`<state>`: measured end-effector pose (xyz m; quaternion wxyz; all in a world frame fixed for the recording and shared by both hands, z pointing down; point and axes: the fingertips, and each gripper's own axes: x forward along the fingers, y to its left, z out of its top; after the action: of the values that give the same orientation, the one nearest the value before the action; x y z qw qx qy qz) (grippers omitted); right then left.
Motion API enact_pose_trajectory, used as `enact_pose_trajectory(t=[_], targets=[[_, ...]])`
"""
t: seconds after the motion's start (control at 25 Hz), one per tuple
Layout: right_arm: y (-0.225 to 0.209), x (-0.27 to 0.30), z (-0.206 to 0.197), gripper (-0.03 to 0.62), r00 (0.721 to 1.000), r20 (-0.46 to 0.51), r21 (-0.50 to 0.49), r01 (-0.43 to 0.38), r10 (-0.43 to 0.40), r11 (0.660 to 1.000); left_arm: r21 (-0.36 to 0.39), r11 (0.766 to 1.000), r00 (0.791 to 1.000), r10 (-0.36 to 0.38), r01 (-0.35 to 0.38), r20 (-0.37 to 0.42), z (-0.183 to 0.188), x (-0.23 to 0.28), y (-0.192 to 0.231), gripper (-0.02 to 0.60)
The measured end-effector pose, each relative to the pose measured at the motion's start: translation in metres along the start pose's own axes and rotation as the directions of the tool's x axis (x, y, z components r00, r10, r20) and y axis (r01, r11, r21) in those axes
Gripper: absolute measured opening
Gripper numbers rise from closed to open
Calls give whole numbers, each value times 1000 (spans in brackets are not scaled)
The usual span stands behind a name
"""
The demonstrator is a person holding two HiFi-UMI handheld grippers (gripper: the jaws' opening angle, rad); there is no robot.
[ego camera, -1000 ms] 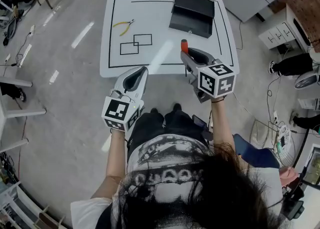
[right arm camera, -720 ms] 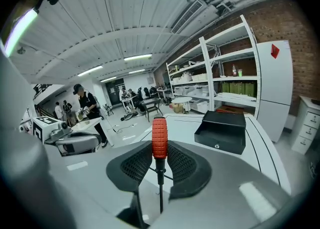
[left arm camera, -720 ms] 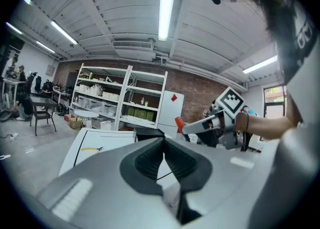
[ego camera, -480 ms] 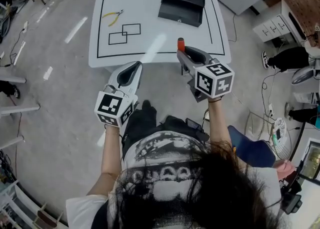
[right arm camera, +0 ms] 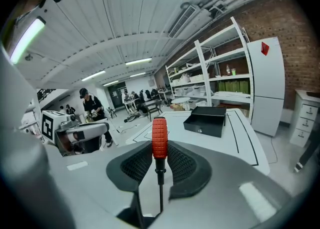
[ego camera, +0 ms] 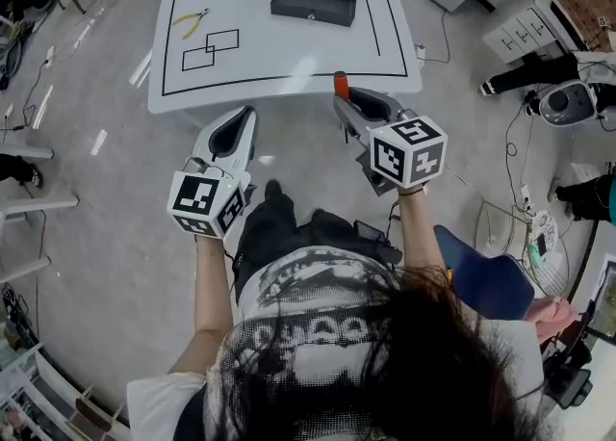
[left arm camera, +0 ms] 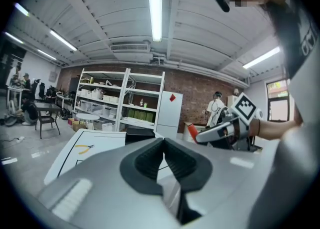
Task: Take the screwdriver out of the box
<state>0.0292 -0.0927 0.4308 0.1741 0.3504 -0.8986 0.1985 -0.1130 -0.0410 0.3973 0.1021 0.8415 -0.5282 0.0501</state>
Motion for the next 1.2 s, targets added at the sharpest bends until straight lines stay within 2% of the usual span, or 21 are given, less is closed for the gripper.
enact_pose_trajectory(t=[0.24, 0.48, 0.8, 1.2], targets=[[-7, -56, -25, 95, 999, 11, -4, -37, 37, 999, 5, 1000, 1000, 22, -22, 13, -2, -12, -68, 0], [-6, -93, -49, 95, 997, 16, -14, -70, 71, 997, 8, 999, 999, 52, -52, 18, -12, -30, -114, 0], [2, -120, -72, 95, 994, 13, -23, -104, 104, 994, 20, 998, 998, 62, -63, 14, -21, -48, -153, 0], [13, -131, -86, 95, 991, 17, -44, -133, 133, 990, 47, 996, 997, 70, -70, 14, -26, -63, -174, 0]])
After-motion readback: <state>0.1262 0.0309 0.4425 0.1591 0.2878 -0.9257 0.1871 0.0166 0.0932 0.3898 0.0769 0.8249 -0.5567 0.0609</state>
